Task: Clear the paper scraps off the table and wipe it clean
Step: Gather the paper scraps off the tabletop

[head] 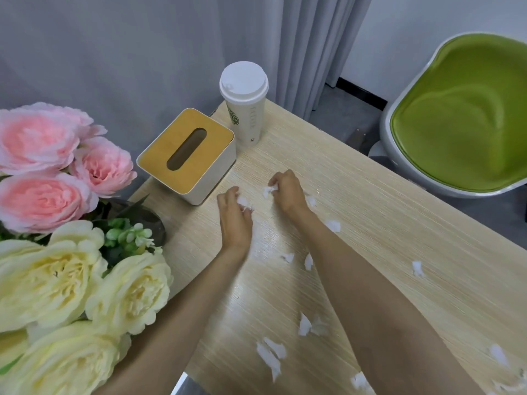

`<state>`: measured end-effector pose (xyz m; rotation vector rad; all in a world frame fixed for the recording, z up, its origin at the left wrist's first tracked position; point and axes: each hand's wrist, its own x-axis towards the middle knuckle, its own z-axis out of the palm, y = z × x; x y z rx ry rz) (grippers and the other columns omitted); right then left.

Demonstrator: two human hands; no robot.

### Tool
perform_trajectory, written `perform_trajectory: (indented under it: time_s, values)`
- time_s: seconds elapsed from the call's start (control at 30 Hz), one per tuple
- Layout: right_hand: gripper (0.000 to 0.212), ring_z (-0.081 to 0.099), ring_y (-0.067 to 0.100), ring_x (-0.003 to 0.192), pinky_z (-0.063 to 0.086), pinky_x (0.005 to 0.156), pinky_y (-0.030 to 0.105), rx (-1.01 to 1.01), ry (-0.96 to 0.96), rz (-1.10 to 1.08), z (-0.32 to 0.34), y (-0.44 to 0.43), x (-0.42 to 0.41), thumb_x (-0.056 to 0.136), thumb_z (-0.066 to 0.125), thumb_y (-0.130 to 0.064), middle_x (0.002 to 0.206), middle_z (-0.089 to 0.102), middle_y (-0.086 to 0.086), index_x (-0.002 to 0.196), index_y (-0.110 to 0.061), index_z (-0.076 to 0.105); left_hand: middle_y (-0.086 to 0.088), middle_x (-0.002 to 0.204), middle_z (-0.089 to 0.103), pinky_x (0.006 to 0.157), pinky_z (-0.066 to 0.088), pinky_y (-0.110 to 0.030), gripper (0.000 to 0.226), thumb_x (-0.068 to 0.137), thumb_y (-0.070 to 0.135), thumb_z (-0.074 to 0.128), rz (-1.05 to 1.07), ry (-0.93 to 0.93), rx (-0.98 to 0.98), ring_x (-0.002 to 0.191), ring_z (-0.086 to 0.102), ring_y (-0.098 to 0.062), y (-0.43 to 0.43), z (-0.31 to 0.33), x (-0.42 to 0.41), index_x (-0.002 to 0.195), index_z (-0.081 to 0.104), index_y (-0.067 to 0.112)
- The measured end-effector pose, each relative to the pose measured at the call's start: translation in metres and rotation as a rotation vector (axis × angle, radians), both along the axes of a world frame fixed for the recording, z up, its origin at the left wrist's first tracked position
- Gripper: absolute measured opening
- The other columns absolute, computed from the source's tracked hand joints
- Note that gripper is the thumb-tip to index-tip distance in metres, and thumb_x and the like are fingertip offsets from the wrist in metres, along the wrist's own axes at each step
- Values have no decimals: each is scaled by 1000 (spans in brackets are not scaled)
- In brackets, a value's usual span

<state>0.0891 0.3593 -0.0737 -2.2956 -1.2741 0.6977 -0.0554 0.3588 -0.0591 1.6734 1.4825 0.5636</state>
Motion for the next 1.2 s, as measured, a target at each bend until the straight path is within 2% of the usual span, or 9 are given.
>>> perform_trajectory:
  time_s: [0.1,0.23,0.4,0.53,0.63,0.73,0.93,1.07,1.2]
  values:
    - [23,59,25,86,50,70,25,0,-5,-63,-2,-3,-1,84,46,14,106,56,20,86,5,67,-12,125,40,82,37,-14,35,90,-2,55,92,113,-80,99,53,-22,11,0,2,125,50,2]
    - [26,54,7,61,39,51,4,125,227,-336,10,-29,-3,81,45,14,85,67,15,81,7,69,-1,109,36,58,35,-9,10,93,-4,51,116,159,-166,73,45,-8,12,0,11,95,61,-4]
    - [27,58,11,79,41,65,7,196,244,-476,22,-66,2,84,44,10,88,65,5,84,-3,69,0,103,42,60,36,-3,11,93,-2,50,-19,92,-105,73,43,-1,0,4,20,91,61,-2]
    - [20,40,8,104,36,83,16,146,136,-370,24,-65,28,86,51,7,114,45,-2,88,-5,66,3,106,44,70,37,-19,8,89,3,57,-235,118,-15,97,41,-12,-12,1,42,87,59,10]
    - [21,41,14,106,39,78,23,69,-30,-127,18,-50,34,86,50,6,113,51,-1,90,-7,67,0,105,48,65,39,-27,16,86,-3,55,-403,297,104,101,41,-18,-23,-6,51,93,58,11]
    - [22,52,22,98,42,69,29,5,-143,-31,7,-43,27,84,50,7,105,57,7,87,-6,67,-1,89,49,61,32,-28,19,84,-4,48,-590,296,93,90,48,-21,-44,-8,49,86,47,15]
    - [27,64,24,85,48,68,31,-42,21,-153,9,-84,25,75,49,11,92,68,10,82,-2,72,-2,94,54,66,41,-30,17,84,-1,46,-475,129,-12,85,52,-18,-43,-4,40,88,51,15]
    - [29,60,18,92,52,77,36,-12,151,-314,17,-130,17,77,49,4,96,67,1,86,-8,73,-3,113,46,71,36,-27,25,88,2,49,-459,314,40,107,42,-18,-35,-1,49,110,55,14]
    - [24,51,19,105,48,78,32,73,115,-427,24,-140,25,82,54,-3,102,64,0,91,-12,74,-6,112,47,71,35,-25,19,91,6,50,-622,326,21,104,46,-20,-51,-3,49,107,59,10]
